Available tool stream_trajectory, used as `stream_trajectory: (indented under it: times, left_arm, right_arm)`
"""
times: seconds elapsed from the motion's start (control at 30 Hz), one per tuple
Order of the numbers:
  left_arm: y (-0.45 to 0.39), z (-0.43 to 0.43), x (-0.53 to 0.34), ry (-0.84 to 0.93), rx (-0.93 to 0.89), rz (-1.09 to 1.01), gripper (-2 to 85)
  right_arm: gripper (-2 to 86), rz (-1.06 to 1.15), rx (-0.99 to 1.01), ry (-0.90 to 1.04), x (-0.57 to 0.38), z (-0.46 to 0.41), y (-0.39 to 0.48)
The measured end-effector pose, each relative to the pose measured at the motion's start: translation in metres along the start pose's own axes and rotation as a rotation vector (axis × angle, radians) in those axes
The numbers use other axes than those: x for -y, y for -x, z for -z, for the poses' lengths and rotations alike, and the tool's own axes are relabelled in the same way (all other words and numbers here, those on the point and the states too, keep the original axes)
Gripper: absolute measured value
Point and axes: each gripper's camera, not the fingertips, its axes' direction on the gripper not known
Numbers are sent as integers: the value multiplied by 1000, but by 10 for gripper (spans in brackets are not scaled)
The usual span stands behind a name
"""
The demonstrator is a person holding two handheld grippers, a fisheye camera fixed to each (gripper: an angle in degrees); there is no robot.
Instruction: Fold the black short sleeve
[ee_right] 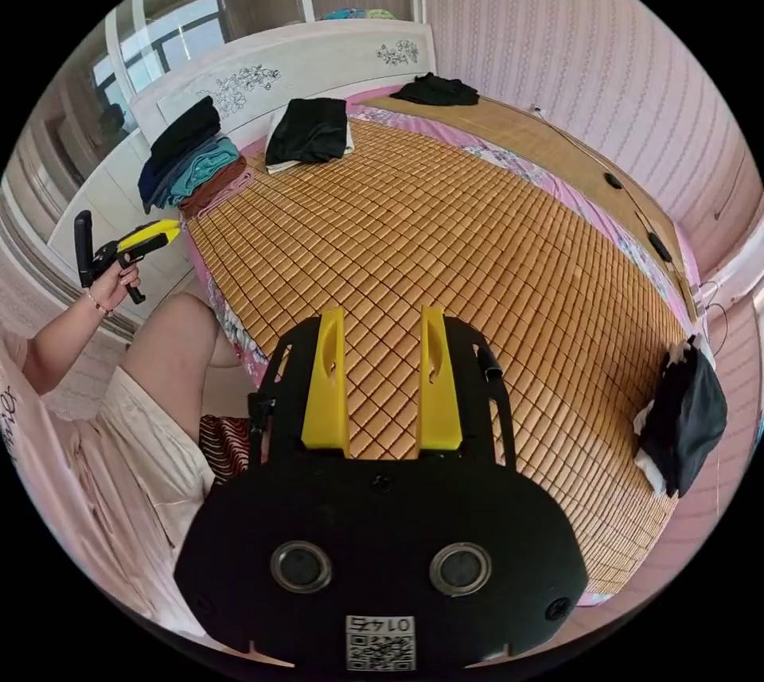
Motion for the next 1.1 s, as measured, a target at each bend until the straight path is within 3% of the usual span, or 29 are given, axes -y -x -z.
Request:
stream_trajectory:
  times: [0.2,0.47,0.6,0.73,0.83,0.93,1.1]
  left_arm:
    - [85,-32,49,-62,63,81,77]
    - [197,-117,133,-28,128,230,70]
    - [241,-156,168,-21,173,323,95]
    - [253,-190,190,100,139,311,70]
    - [253,-188,201,146,199,304,16]
    - [249,-160,215,102,135,305,-5]
    - [209,-97,249,-14,200,188,-9]
  right_arm:
    - [131,78,196,147,145,-71,43]
    - [112,129,309,136,306,-164,57]
    - [111,3,372,159,371,-229,41]
    - [96,-236,427,139,406,-269,16]
    - [31,-356,625,137,414,-275,-5]
    - [10,-322,693,46,413,-245,-27]
    - [1,-298,713,-186,382,-154,-92]
